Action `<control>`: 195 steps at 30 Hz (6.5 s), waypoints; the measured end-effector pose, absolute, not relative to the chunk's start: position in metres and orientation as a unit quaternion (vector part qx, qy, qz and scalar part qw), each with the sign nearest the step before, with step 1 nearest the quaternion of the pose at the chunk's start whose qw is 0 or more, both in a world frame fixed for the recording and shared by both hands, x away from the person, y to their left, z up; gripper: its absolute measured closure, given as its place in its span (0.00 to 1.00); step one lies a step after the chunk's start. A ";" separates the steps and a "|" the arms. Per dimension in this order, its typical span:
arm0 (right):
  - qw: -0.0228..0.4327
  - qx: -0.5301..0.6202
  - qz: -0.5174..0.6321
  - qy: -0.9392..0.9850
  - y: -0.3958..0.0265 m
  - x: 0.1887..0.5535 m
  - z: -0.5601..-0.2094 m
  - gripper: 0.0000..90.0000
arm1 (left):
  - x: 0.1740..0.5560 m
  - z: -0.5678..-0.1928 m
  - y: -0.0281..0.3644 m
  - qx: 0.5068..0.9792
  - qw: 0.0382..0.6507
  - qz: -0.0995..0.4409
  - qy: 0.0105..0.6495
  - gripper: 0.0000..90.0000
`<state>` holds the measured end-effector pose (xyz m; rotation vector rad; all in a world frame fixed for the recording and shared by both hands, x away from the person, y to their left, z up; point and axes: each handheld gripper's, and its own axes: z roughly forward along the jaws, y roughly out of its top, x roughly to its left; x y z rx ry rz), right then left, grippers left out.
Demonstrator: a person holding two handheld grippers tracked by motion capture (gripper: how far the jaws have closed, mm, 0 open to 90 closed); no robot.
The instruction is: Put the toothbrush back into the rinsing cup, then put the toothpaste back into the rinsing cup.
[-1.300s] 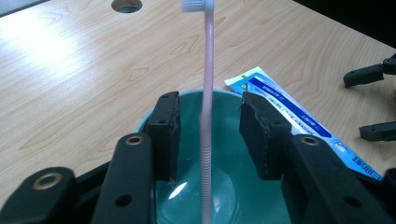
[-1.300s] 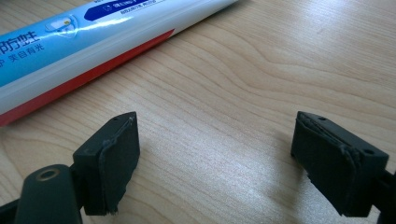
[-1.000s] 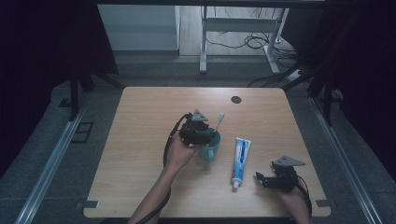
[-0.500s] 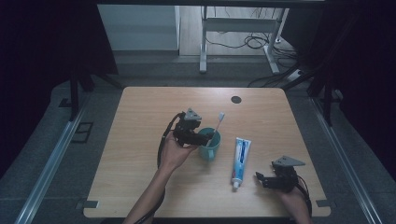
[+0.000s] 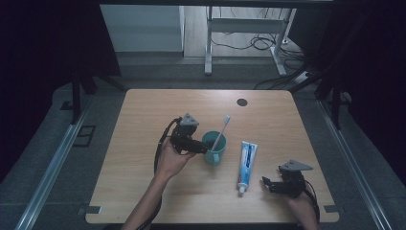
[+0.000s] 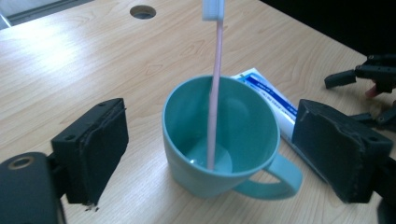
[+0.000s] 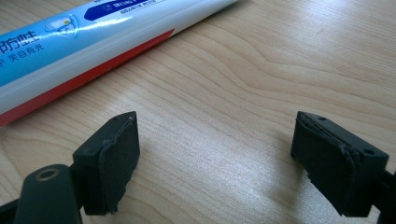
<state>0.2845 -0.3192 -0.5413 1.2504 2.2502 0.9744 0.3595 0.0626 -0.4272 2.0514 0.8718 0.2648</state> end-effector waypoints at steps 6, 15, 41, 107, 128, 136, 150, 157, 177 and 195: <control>0.194 0.445 0.348 0.802 -0.319 0.285 -0.541 0.17 | 0.353 -0.427 0.068 0.828 0.424 0.115 0.349 0.08; 0.194 0.445 0.347 0.802 -0.319 0.285 -0.541 0.17 | 0.345 -0.432 0.078 0.831 0.412 0.132 0.350 0.05; 0.193 0.446 0.347 0.802 -0.319 0.284 -0.541 0.17 | 0.319 -0.457 0.103 0.841 0.385 0.177 0.336 0.00; 0.185 0.447 0.352 0.801 -0.321 0.285 -0.540 0.16 | 0.285 -0.545 0.124 0.862 0.334 0.132 0.357 0.01; 0.132 0.453 0.390 0.791 -0.325 0.283 -0.522 0.37 | 0.287 -0.545 0.125 0.858 0.336 0.129 0.367 0.04; 0.121 0.428 0.374 0.814 -0.322 0.285 -0.515 0.59 | 0.287 -0.545 0.125 0.856 0.337 0.130 0.369 0.04; 0.093 0.408 0.401 0.815 -0.315 0.286 -0.502 0.97 | 0.287 -0.545 0.126 0.856 0.337 0.130 0.370 0.05; 0.087 0.390 0.404 0.823 -0.306 0.290 -0.491 0.99 | 0.287 -0.545 0.126 0.855 0.337 0.131 0.371 0.05; 0.055 0.345 0.386 0.854 -0.248 0.306 -0.489 0.99 | 0.287 -0.545 0.126 0.855 0.337 0.131 0.372 0.05; 0.029 0.336 0.367 0.867 -0.219 0.308 -0.506 0.99 | 0.287 -0.545 0.126 0.855 0.337 0.131 0.372 0.05</control>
